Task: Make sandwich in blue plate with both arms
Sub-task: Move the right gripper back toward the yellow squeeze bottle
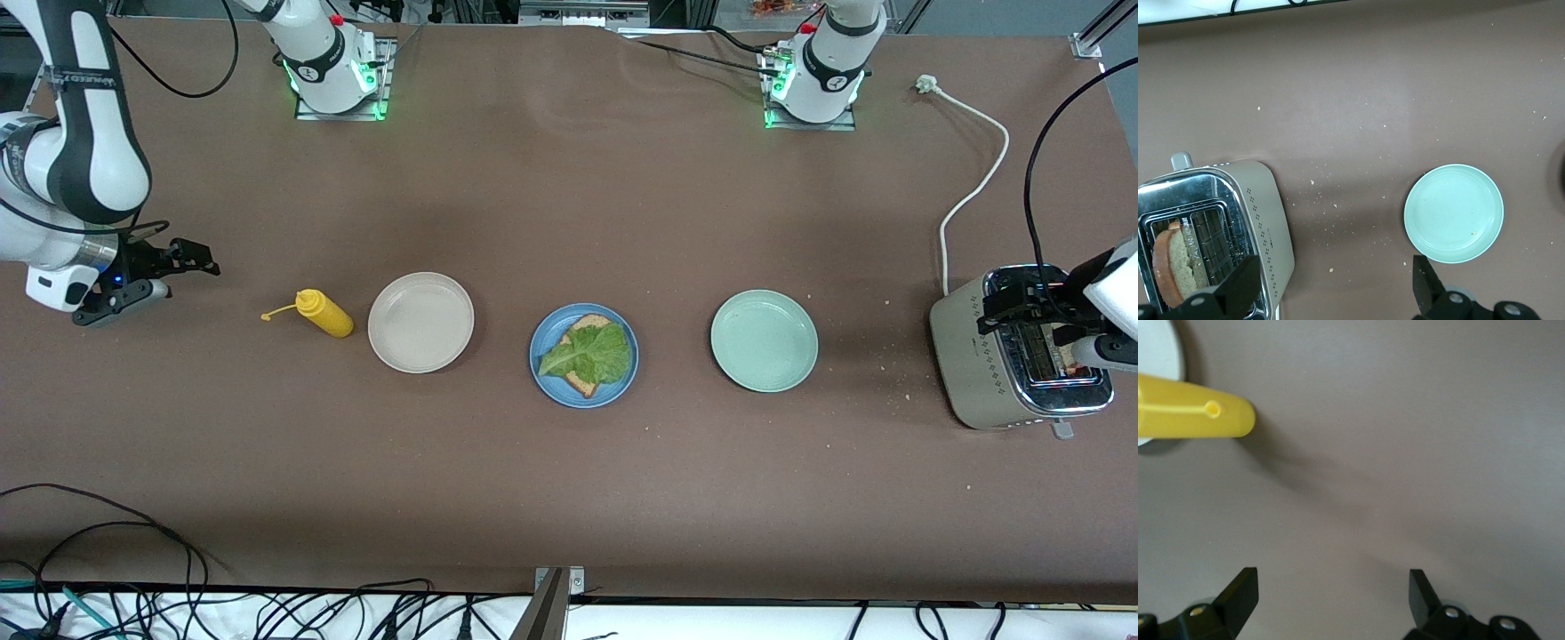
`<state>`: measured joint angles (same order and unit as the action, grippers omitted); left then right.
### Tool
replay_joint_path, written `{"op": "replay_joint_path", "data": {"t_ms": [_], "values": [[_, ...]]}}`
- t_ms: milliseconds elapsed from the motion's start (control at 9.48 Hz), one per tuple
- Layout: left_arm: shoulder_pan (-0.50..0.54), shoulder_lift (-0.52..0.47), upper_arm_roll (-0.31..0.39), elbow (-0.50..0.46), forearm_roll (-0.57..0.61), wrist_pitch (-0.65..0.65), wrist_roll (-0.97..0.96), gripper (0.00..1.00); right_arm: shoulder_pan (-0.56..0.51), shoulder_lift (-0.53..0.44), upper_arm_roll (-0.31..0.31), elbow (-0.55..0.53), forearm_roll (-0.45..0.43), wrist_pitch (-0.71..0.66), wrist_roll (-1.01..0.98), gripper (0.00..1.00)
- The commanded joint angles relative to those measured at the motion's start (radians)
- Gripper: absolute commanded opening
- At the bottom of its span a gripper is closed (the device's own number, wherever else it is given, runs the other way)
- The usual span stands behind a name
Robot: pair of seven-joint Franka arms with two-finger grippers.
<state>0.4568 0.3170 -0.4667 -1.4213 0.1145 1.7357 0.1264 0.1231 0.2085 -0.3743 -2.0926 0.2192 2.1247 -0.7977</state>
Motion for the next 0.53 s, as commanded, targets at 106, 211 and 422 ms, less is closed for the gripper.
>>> {"op": "replay_joint_path", "data": {"t_ms": [106,211,422], "values": [[-0.003,-0.009,-0.003,0.012,0.008,-0.022,0.018,1.0,-0.097,0.066,0.038,-0.06,0.378,0.014,-0.573,1.0],[-0.003,-0.009,-0.003,0.01,0.008,-0.022,0.019,1.0,-0.099,0.103,0.049,-0.058,0.501,0.009,-0.736,1.0],[-0.003,-0.009,-0.004,0.012,0.008,-0.022,0.019,1.0,-0.112,0.152,0.092,-0.057,0.656,0.006,-0.95,1.0]]}}
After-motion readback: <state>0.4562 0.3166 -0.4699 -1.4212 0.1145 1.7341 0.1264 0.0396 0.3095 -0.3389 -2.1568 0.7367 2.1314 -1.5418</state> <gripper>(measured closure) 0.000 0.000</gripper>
